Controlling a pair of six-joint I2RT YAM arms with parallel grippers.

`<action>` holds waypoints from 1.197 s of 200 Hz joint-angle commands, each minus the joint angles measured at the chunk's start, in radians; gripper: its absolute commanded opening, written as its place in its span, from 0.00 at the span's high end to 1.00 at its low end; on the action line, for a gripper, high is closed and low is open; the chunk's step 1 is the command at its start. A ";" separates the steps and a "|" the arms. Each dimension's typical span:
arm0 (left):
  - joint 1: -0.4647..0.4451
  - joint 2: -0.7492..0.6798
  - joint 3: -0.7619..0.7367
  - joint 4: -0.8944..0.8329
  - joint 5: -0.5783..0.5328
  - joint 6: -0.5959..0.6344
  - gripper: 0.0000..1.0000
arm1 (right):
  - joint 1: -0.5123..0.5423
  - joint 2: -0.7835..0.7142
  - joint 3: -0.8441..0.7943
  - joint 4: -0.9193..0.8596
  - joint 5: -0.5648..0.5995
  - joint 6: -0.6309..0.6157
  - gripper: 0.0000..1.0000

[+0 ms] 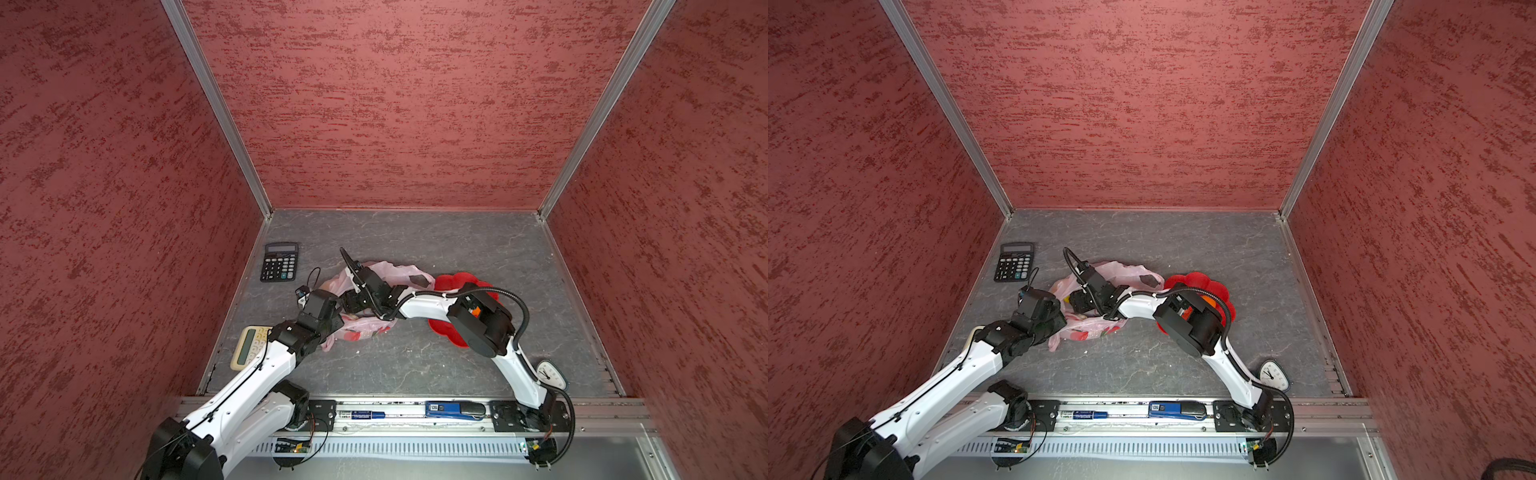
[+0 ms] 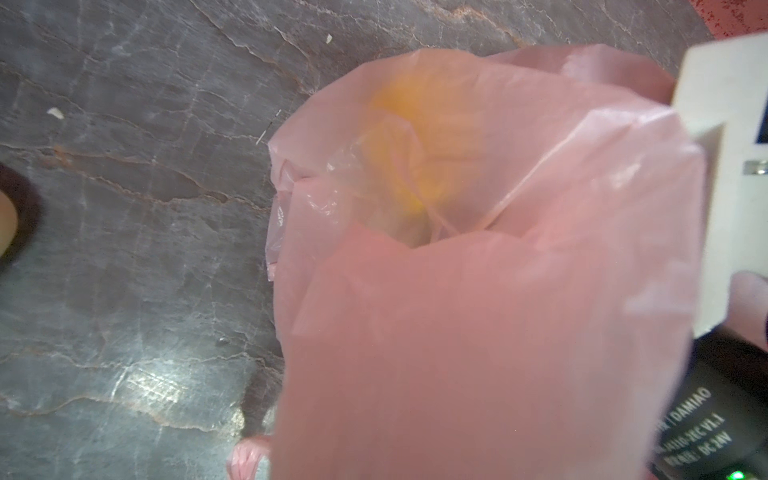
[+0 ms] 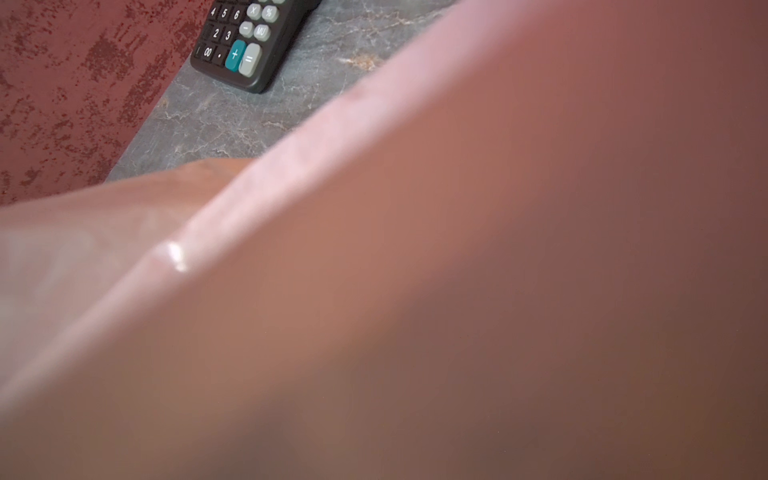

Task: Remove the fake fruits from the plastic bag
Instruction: 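Close the right gripper on the yellow pepper inside the bag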

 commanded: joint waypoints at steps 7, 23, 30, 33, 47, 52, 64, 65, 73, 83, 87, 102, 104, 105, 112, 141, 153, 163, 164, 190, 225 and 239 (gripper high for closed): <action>0.004 -0.004 0.018 0.004 0.010 0.020 1.00 | -0.007 -0.029 0.033 0.038 -0.043 0.000 0.30; 0.004 0.000 0.018 0.013 0.018 0.024 1.00 | -0.007 -0.023 0.043 0.042 -0.059 -0.001 0.29; 0.004 0.003 0.018 0.016 0.021 0.025 1.00 | -0.006 -0.018 0.051 0.043 -0.071 0.000 0.28; 0.005 0.004 0.018 0.017 0.022 0.025 1.00 | -0.007 -0.018 0.054 0.043 -0.075 0.001 0.28; 0.004 0.008 0.017 0.025 0.029 0.029 1.00 | -0.007 -0.007 0.069 0.048 -0.090 0.000 0.27; 0.003 0.009 0.017 0.029 0.033 0.028 1.00 | -0.007 -0.004 0.078 0.046 -0.093 0.001 0.27; 0.001 0.010 0.016 0.036 0.037 0.031 1.00 | -0.007 0.009 0.099 0.043 -0.098 0.003 0.27; 0.001 0.011 0.016 0.036 0.038 0.031 1.00 | -0.007 0.010 0.101 0.043 -0.098 0.003 0.26; -0.001 0.011 0.013 0.042 0.040 0.031 1.00 | -0.007 0.019 0.114 0.043 -0.095 0.007 0.26; -0.001 0.010 0.011 0.046 0.045 0.034 1.00 | -0.007 0.030 0.127 0.047 -0.082 0.016 0.26; -0.003 0.010 0.011 0.047 0.045 0.034 1.00 | -0.007 0.034 0.132 0.049 -0.078 0.020 0.25; -0.005 0.009 0.011 0.049 0.048 0.036 1.00 | -0.008 0.058 0.162 0.045 -0.063 0.030 0.25; -0.005 0.008 0.010 0.048 0.049 0.036 1.00 | -0.008 0.062 0.167 0.044 -0.062 0.032 0.25; -0.005 0.008 0.010 0.049 0.049 0.035 1.00 | -0.008 0.065 0.169 0.043 -0.062 0.032 0.25; -0.007 0.006 0.011 0.050 0.049 0.037 1.00 | -0.008 0.076 0.185 0.041 -0.059 0.038 0.25; -0.011 0.003 0.005 0.055 0.051 0.036 1.00 | -0.008 0.114 0.218 0.046 -0.036 0.065 0.25; -0.013 0.002 0.003 0.055 0.051 0.033 1.00 | -0.008 0.128 0.235 0.034 -0.029 0.072 0.25; -0.016 0.001 0.000 0.055 0.050 0.030 1.00 | -0.010 0.138 0.249 0.019 -0.023 0.074 0.25; -0.016 0.000 -0.001 0.055 0.050 0.031 1.00 | -0.010 0.138 0.249 0.018 -0.021 0.074 0.26; -0.016 -0.001 -0.003 0.057 0.048 0.027 1.00 | -0.010 0.147 0.254 0.003 -0.006 0.077 0.27; -0.016 0.003 -0.003 0.060 0.047 0.027 1.00 | -0.015 0.145 0.250 -0.001 -0.005 0.078 0.35; -0.016 0.003 -0.004 0.061 0.044 0.027 1.00 | -0.016 0.137 0.234 0.007 -0.001 0.077 0.41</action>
